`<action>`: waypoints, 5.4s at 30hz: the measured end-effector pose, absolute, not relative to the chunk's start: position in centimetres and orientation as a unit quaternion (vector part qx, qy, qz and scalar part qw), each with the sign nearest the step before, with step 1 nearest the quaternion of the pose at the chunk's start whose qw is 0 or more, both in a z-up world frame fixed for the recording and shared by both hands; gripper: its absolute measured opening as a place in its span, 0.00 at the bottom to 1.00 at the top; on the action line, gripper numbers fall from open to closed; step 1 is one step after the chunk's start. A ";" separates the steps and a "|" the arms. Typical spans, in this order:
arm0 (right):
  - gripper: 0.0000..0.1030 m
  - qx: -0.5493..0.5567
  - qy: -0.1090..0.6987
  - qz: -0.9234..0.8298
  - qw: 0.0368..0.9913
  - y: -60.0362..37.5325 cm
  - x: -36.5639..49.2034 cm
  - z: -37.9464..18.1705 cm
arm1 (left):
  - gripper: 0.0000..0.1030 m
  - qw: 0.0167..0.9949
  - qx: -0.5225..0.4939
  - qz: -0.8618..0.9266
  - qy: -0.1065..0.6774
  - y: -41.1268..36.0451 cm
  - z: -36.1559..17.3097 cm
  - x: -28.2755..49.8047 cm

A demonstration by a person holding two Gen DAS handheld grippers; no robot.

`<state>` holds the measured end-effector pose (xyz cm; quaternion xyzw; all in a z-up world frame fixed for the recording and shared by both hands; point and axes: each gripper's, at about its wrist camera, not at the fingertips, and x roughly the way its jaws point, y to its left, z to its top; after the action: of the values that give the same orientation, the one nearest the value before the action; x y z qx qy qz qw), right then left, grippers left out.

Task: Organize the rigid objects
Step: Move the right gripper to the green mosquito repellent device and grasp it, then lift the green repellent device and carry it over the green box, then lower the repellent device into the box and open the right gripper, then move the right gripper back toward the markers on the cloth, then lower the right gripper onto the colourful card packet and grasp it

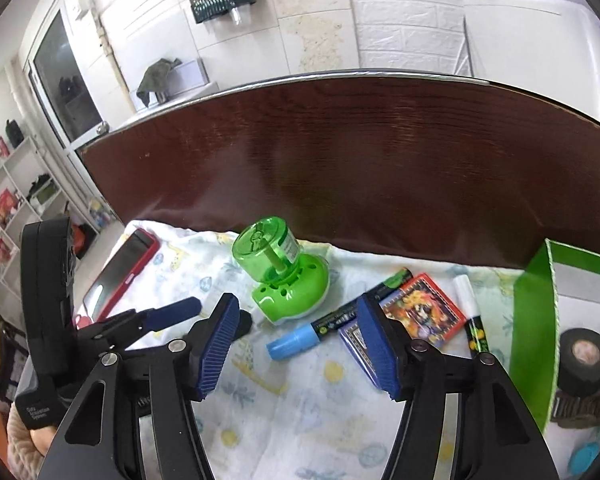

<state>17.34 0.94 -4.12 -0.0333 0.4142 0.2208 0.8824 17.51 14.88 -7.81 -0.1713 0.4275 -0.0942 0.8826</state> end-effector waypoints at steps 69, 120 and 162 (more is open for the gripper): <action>0.49 0.125 0.319 0.164 0.925 -24.8 12.9 2.8 | 0.51 0.886 0.005 -0.288 0.363 -14.1 1.4 15.1; 0.67 0.151 0.326 0.116 0.926 -23.9 12.6 2.1 | 0.61 0.895 -0.026 -0.208 0.393 -8.1 1.6 14.7; 0.67 0.055 0.478 0.025 0.876 -7.1 21.2 -5.8 | 0.42 0.851 -0.114 -0.193 0.475 4.5 -8.0 17.2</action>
<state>21.18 -7.13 -5.85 0.0555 0.4781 0.0252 0.8762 17.22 4.50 -7.99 -0.1139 0.4747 -0.1929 0.8512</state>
